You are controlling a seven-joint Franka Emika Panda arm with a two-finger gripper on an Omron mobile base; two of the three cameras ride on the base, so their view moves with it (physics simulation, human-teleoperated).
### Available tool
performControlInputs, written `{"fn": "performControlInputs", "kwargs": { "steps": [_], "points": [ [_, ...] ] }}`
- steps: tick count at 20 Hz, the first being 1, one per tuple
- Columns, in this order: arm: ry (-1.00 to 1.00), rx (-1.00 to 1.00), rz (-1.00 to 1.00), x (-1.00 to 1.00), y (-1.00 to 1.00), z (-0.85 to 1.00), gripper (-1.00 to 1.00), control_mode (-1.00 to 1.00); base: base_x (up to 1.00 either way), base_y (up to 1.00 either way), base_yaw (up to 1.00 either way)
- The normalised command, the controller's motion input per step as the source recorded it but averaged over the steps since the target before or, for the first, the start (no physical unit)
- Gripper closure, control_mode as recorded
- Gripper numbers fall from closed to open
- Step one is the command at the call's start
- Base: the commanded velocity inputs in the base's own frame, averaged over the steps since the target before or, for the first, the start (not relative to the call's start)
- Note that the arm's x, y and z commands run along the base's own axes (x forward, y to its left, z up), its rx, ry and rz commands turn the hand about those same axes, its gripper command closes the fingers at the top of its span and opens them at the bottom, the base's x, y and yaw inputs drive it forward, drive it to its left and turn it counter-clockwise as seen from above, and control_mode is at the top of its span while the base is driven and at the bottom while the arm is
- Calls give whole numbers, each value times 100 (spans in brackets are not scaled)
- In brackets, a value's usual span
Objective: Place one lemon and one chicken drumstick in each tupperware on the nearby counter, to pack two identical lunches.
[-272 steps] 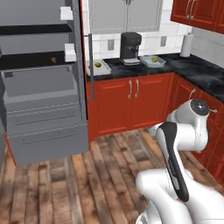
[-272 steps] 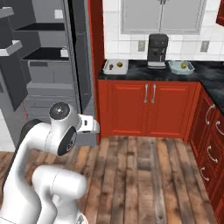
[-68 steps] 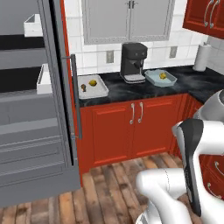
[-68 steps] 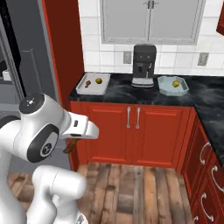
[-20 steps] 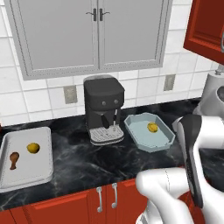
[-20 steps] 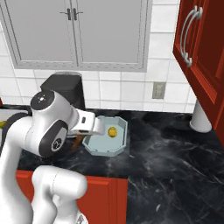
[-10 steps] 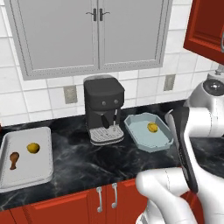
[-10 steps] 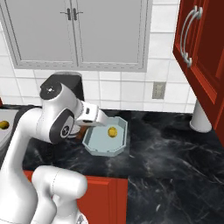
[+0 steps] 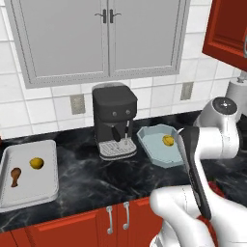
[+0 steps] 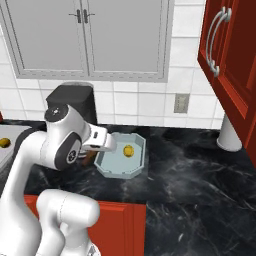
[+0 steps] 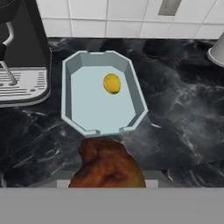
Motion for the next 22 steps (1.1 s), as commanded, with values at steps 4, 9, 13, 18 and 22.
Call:
{"fn": "performControlInputs", "kwargs": {
  "steps": [4,9,13,18,22],
  "points": [
    [0,12,0,26,15,-40,100,-100,0,0,0],
    [0,6,1,40,13,-10,100,-100,0,0,0],
    [1,0,0,49,2,0,100,-100,0,0,0],
    [4,0,2,35,0,-1,100,-100,0,0,0],
    [3,0,11,41,0,-13,100,-100,0,0,0]
  ]
}}
